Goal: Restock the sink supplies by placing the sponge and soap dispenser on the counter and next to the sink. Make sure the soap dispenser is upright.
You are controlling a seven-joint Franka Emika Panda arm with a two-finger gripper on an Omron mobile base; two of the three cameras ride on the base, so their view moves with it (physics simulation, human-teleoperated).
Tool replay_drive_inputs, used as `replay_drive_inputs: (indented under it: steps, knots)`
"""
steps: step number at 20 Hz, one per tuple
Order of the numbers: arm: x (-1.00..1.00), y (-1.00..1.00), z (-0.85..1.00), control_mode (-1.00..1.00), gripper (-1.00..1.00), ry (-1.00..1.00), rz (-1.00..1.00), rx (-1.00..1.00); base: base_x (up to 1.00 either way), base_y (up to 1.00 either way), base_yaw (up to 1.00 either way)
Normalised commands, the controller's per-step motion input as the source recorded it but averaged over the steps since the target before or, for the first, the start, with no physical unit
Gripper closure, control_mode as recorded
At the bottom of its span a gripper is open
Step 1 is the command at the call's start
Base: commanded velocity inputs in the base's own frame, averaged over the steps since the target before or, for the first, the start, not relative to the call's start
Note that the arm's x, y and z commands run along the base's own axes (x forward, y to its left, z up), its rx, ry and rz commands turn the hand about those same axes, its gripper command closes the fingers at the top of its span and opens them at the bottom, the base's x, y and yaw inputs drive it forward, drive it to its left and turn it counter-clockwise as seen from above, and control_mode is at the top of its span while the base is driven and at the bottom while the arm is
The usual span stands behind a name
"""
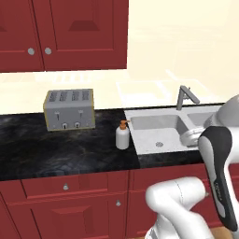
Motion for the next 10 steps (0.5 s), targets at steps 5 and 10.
replay_drive_inputs:
  steps: [5,10]
  knots:
    - [-0.02,0.40,-0.27,-1.00,-1.00,-0.05,0.03,0.03,0.00,0.00,0.00]
    - [0.03,0.05,-0.12,-1.00,-1.00,0.02,0.02,0.00,0.00,0.00,0.00]
